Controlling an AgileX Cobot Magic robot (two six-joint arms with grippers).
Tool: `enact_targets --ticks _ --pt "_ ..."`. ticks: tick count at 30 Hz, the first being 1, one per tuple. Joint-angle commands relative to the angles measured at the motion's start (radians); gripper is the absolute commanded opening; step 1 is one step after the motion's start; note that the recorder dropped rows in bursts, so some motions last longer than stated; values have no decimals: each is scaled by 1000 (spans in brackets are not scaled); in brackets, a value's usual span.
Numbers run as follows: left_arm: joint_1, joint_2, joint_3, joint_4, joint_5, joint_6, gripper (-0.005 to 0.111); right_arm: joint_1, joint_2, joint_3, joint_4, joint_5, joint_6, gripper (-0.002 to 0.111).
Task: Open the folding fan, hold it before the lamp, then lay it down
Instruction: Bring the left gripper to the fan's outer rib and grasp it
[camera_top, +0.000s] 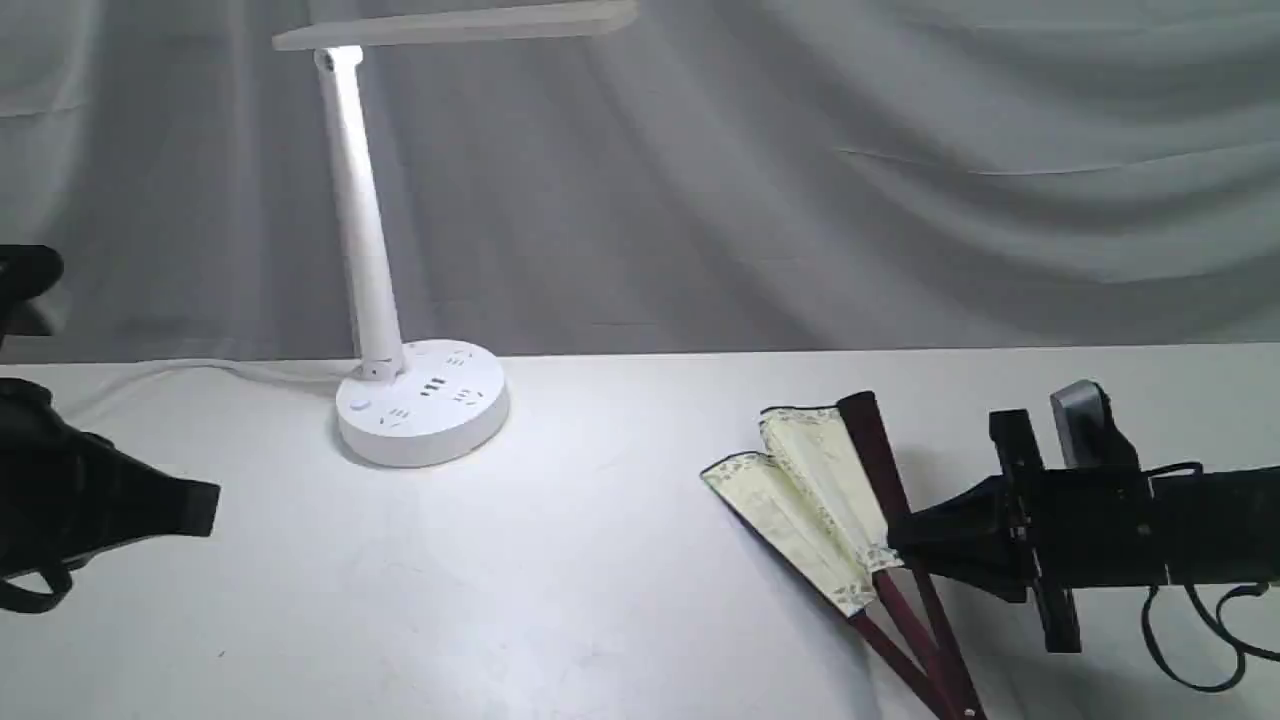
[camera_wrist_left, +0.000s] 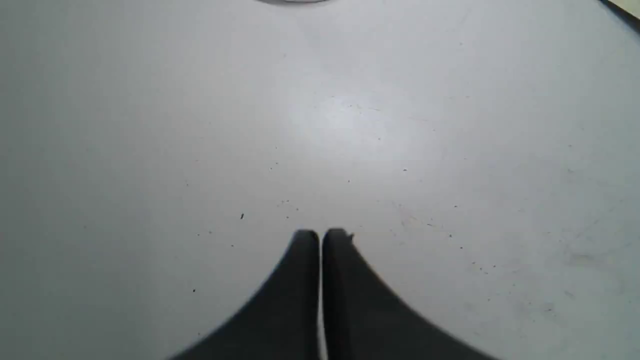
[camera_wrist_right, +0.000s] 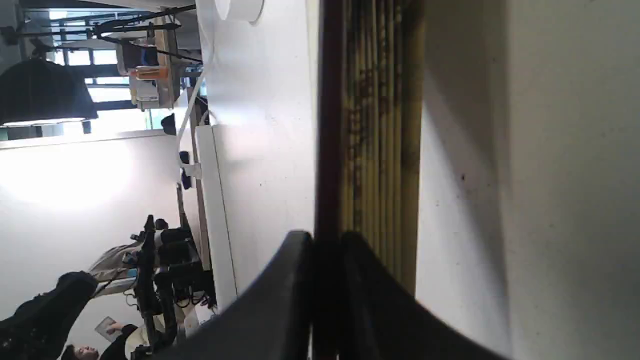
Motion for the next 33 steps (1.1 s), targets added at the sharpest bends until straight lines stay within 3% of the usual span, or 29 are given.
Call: enact_targets --ticks 1,14,20,33 --pt "-3 0 -7 11 4 -1 0 -6 -71 38 47 17 -25 0" --pt "-14 0 -7 -79 -119 2 0 -4 -217 144 184 17 -50 0" --pt "-83 69 -6 -67 -215 52 0 -4 -224 169 186 17 -72 0" --pt "-261 243 -6 -67 -664 44 0 -4 -224 176 194 17 -125 0"
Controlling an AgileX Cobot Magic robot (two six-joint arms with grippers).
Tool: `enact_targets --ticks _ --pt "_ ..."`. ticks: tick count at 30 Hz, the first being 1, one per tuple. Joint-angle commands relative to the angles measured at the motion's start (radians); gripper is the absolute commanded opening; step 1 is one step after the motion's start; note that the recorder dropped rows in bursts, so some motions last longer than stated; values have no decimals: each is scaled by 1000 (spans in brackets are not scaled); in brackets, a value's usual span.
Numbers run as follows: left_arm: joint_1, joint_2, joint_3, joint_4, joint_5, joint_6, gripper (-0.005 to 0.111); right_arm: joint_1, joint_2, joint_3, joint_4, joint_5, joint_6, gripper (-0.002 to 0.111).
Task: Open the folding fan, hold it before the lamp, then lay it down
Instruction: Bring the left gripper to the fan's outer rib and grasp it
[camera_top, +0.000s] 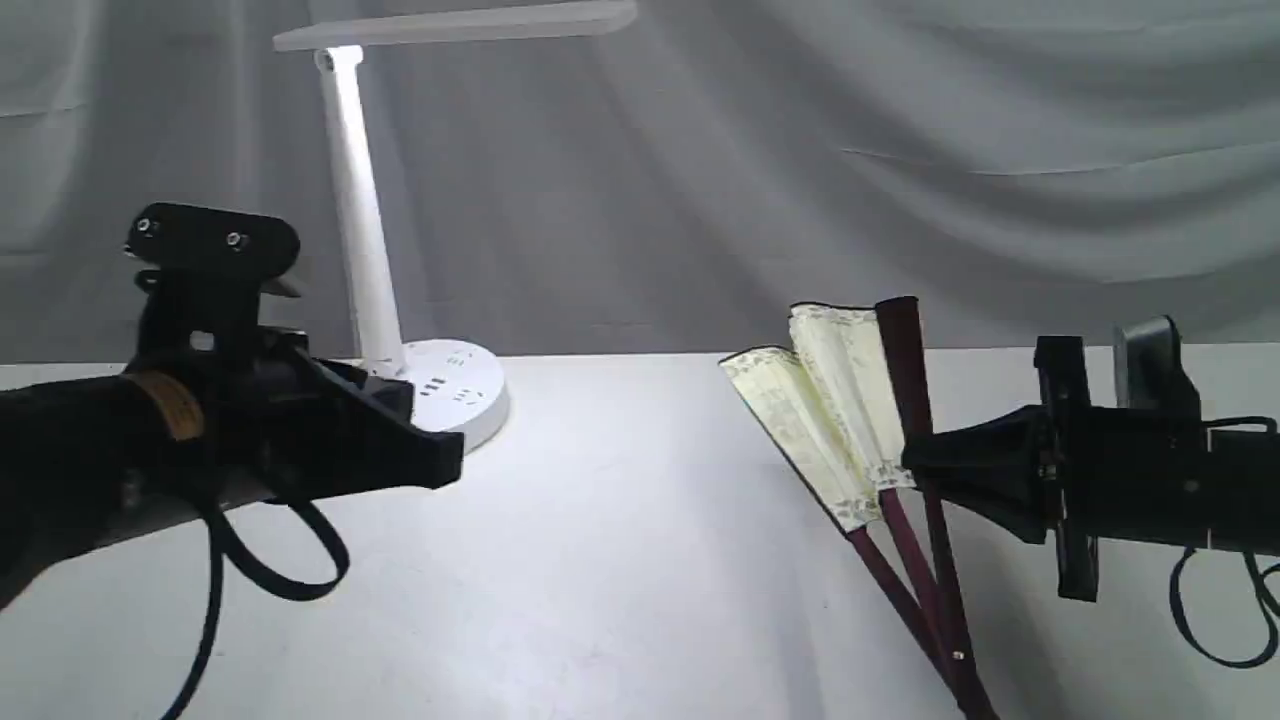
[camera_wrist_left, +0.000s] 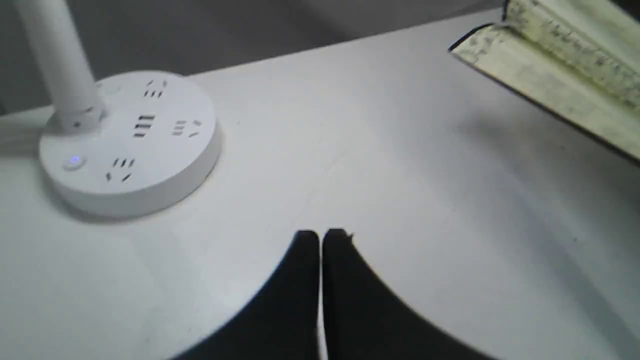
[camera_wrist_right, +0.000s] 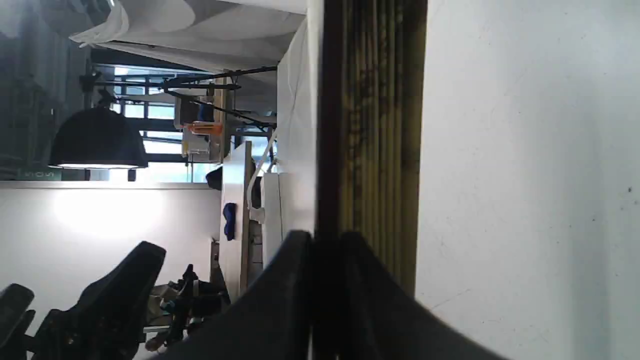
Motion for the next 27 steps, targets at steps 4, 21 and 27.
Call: enact_targets --ticks 4,21,27 --pt "-47 72 -2 -5 -182 -3 0 -4 -14 2 17 17 -37 0" --pt "-47 260 192 201 -824 -534 4 -4 -14 2 -4 17 -54 0" --pt "-47 368 183 262 -966 -794 27 -4 -14 2 -14 17 -58 0"
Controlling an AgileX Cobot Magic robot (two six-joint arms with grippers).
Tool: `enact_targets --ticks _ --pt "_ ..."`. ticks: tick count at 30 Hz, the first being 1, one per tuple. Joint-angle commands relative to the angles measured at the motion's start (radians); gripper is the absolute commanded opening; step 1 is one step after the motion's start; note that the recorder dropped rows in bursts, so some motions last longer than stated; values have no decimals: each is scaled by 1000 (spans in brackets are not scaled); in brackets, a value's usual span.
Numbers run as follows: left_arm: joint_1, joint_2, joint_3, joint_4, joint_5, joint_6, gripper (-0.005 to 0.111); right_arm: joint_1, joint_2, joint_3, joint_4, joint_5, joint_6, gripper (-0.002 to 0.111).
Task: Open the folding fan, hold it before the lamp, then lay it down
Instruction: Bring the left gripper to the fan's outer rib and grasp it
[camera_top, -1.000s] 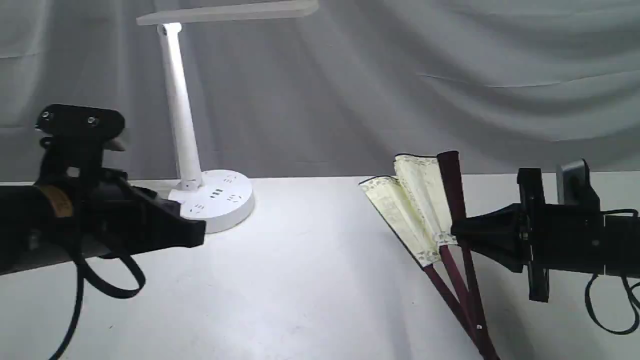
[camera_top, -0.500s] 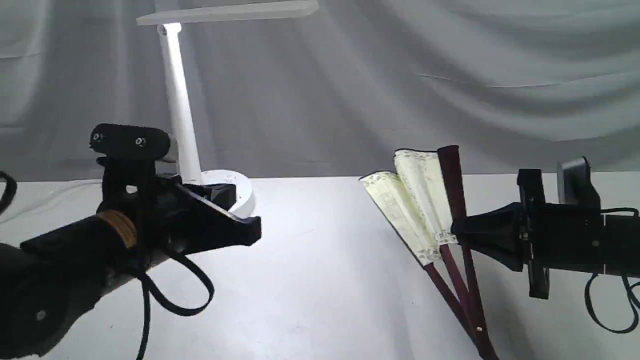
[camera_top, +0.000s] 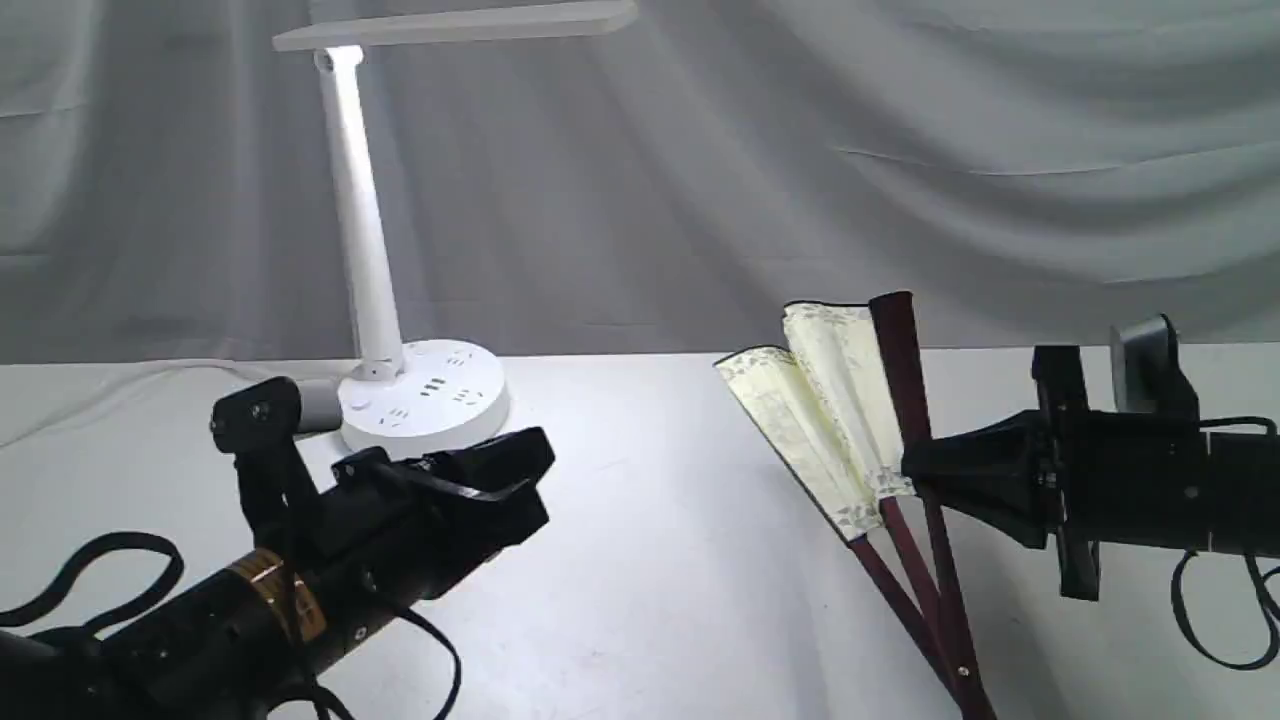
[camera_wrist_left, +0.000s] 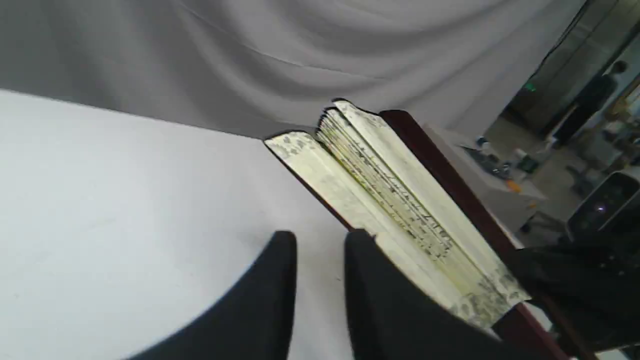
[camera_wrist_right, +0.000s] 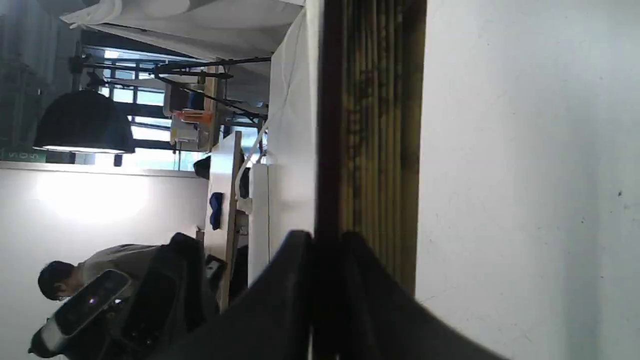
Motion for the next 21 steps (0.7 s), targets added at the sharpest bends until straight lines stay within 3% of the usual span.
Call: enact_targets --ticks 1,6,13,21 --pt "-7 52 -14 24 -57 -164 31 -4 -14 2 4 17 -15 0" --pt "-7 138 -103 169 -48 -412 47 -4 -14 2 1 17 -31 0" --pt "-7 267 -256 287 -62 -776 48 -4 -14 2 -3 17 -42 0" --pt "-7 435 -428 300 -228 -980 48 -4 -14 2 -11 17 -51 0"
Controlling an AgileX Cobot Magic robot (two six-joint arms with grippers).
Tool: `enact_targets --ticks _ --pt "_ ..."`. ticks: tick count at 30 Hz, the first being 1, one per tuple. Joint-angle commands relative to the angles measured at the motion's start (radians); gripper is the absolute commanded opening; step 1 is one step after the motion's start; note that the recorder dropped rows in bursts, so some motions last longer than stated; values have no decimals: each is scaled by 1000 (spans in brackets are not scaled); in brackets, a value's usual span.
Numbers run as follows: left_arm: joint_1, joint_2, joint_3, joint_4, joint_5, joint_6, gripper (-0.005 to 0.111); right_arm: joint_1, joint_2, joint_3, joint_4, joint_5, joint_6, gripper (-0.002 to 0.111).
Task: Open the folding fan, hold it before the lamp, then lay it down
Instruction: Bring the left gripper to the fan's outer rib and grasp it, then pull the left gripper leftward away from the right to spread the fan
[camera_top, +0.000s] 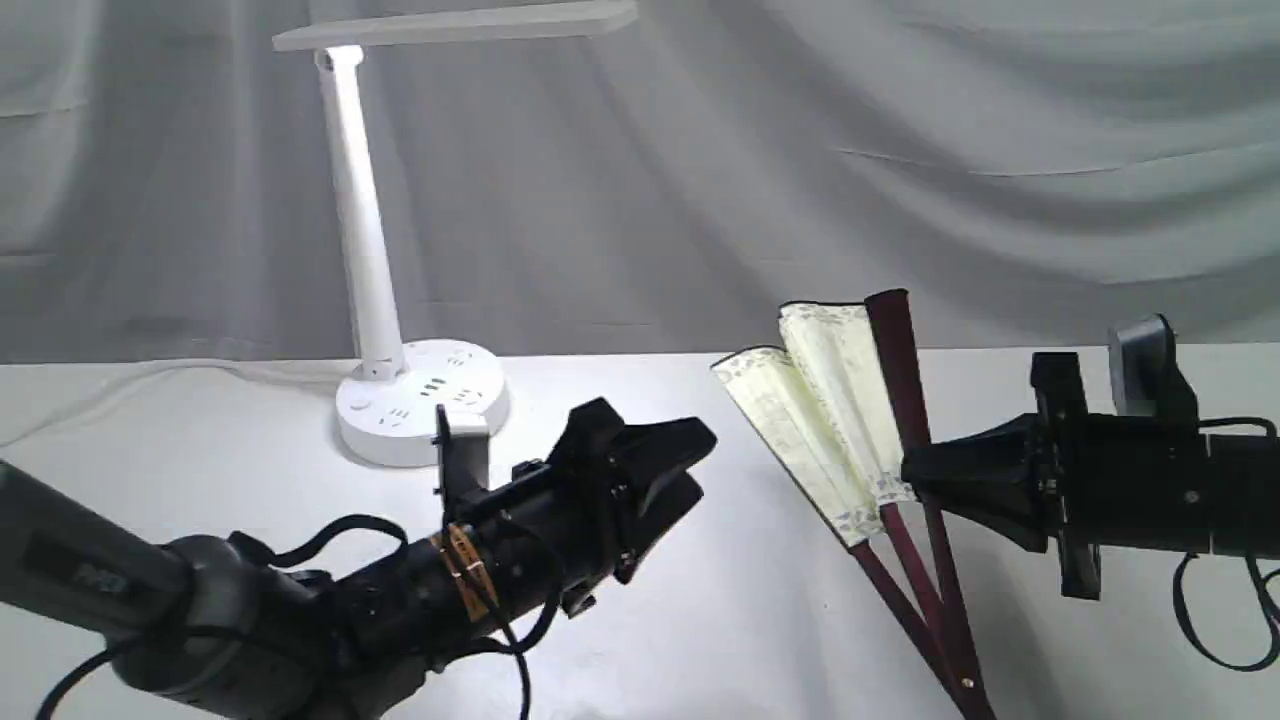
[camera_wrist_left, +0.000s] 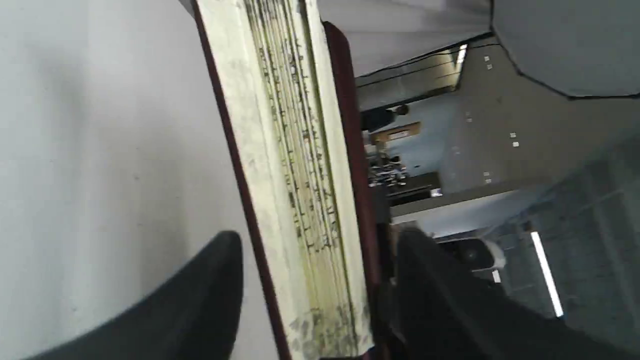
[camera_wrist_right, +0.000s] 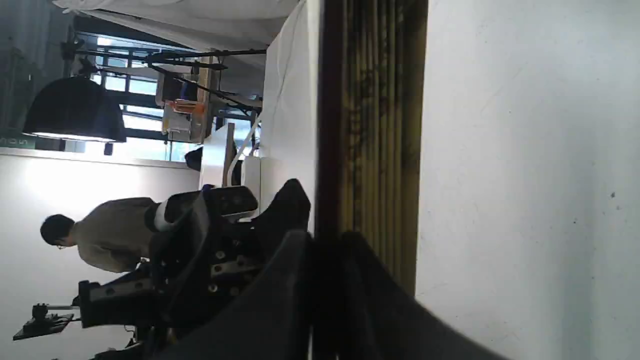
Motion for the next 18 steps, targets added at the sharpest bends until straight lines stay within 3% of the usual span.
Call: enact_targets --ticks 1,18 --pt "-7 70 -72 5 -73 -99 48 -4 -14 2 2 17 -21 0" --pt "-12 263 -330 40 -73 -186 48 -4 -14 2 -14 17 -20 0"
